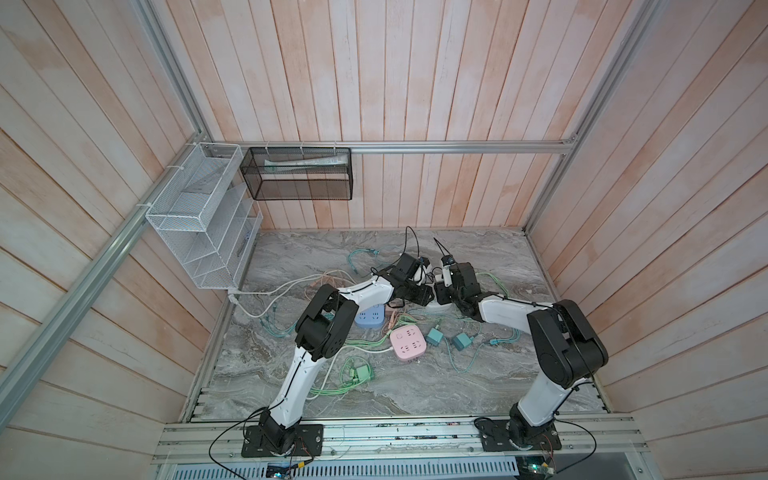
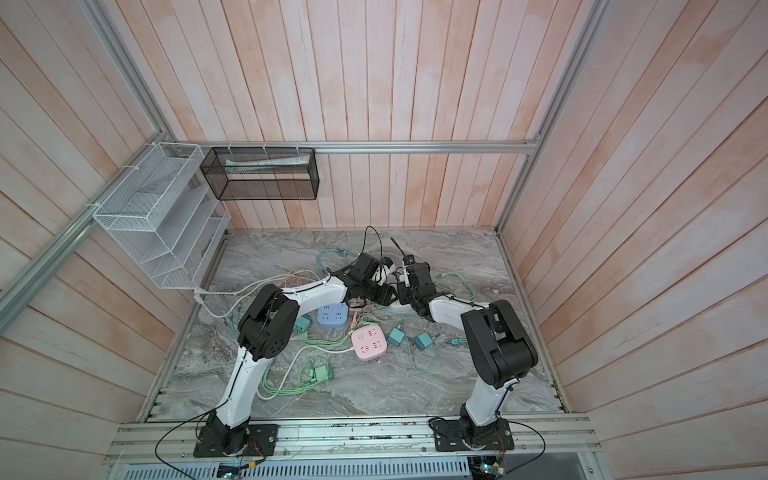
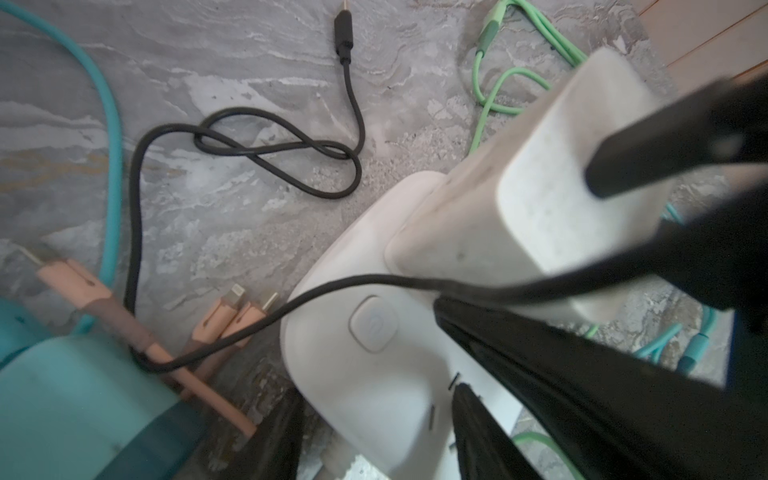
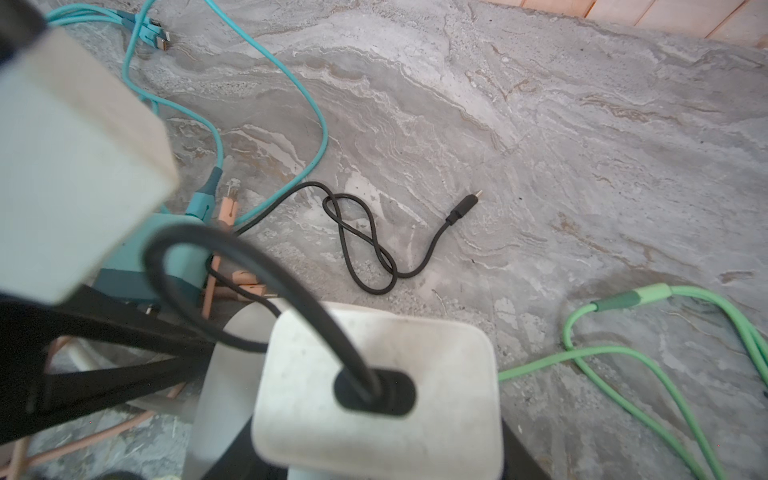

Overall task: Pull the plug off the socket
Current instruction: 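Pull the white charger up with the right gripper while the left holds the strip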

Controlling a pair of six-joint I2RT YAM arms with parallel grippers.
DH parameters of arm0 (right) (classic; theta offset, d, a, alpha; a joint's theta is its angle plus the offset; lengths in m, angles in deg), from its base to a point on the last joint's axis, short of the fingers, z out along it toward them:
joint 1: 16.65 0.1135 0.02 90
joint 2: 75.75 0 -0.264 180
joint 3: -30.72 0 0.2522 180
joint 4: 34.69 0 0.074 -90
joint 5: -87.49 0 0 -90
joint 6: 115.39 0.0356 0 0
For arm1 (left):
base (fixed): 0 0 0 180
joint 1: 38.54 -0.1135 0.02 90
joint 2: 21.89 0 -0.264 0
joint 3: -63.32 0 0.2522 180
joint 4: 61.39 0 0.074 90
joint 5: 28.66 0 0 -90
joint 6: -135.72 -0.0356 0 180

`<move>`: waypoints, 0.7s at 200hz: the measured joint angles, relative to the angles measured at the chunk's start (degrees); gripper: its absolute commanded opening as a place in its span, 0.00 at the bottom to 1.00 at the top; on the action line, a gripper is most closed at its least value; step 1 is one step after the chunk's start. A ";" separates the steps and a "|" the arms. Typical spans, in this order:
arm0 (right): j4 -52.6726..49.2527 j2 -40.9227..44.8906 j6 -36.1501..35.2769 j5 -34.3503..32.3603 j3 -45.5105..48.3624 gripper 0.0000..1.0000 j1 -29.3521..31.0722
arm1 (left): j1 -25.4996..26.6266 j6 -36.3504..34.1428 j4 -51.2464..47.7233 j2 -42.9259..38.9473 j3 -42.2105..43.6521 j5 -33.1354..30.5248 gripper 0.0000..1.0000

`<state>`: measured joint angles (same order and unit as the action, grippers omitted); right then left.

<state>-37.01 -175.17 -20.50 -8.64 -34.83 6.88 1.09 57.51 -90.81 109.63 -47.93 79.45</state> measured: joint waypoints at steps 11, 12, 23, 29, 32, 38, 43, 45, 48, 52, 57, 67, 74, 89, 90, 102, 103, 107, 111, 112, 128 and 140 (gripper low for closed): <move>-0.15 0.13 0.02 0.00 0.00 0.23 0.00 | 0.00 0.02 0.02 0.00 0.00 0.09 0.59; -0.17 0.15 0.02 0.00 0.00 0.23 0.00 | 0.00 0.02 0.02 0.00 0.00 0.09 0.59; -0.42 0.33 0.02 0.02 0.00 0.22 0.00 | 0.00 0.02 0.02 0.00 0.00 0.11 0.59; -0.55 0.44 0.02 0.02 0.00 0.22 -0.02 | 0.00 0.02 0.02 0.00 0.00 0.11 0.59; -0.59 0.44 0.02 0.02 0.00 0.22 -0.02 | 0.00 0.02 0.02 0.00 -0.02 0.13 0.59; -0.63 0.50 0.02 0.00 0.00 0.22 -0.02 | 0.00 0.02 0.02 0.00 -0.02 0.15 0.59; -0.68 0.52 0.02 0.02 0.00 0.22 -0.02 | 0.00 0.02 0.02 0.00 -0.02 0.15 0.59; -0.70 0.52 0.02 0.00 0.00 0.22 -0.02 | 0.00 0.00 0.02 0.00 -0.02 0.15 0.59; -0.74 0.52 0.02 0.02 0.00 0.22 -0.02 | 0.00 0.02 0.02 0.00 -0.02 0.15 0.59; -0.76 0.52 0.02 0.00 -0.02 0.22 -0.02 | 0.00 0.02 0.02 0.00 -0.02 0.15 0.59; -0.79 0.52 0.02 0.02 -0.02 0.22 -0.02 | 0.00 0.02 0.02 0.00 -0.02 0.15 0.59; -0.90 0.52 0.00 0.02 -0.11 0.22 -0.02 | 0.00 0.00 0.00 0.00 -0.07 0.15 0.59; -1.14 0.52 -0.04 0.02 -0.24 0.21 -0.02 | 0.00 0.00 -0.02 0.00 -0.11 0.15 0.59; -1.49 0.52 -0.35 0.00 -0.50 0.21 0.02 | 0.00 0.02 -0.09 0.04 -0.24 0.20 0.59; -1.51 0.52 -0.39 0.00 -0.52 0.21 0.02 | 0.00 0.02 -0.09 0.07 -0.24 0.22 0.59; -1.97 0.52 -0.66 -0.13 -0.83 0.20 0.17 | 0.00 0.02 -0.35 0.15 -0.48 0.33 0.59; -2.03 0.52 -0.72 -0.20 -0.87 0.20 0.22 | 0.00 0.02 -0.42 0.17 -0.55 0.33 0.59; -2.10 0.52 -0.87 -0.33 -0.94 0.20 0.28 | 0.00 0.02 -0.50 0.22 -0.63 0.35 0.59; -2.16 0.52 -1.01 -0.48 -1.01 0.20 0.42 | -0.02 0.02 -0.63 0.26 -0.74 0.37 0.59; -2.19 0.52 -1.05 -0.52 -1.03 0.20 0.44 | -0.02 0.00 -0.68 0.26 -0.79 0.39 0.59; -2.32 0.52 -1.55 -1.44 -1.14 0.19 0.98 | -0.11 0.02 -1.18 0.42 -1.20 0.70 0.59; -2.29 0.52 -1.77 -2.27 -1.14 0.19 1.38 | -0.17 0.02 -1.38 0.48 -1.31 0.90 0.59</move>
<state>-39.31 -174.65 -22.27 -10.91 -35.97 8.26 0.92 57.53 -92.19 110.11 -49.24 80.35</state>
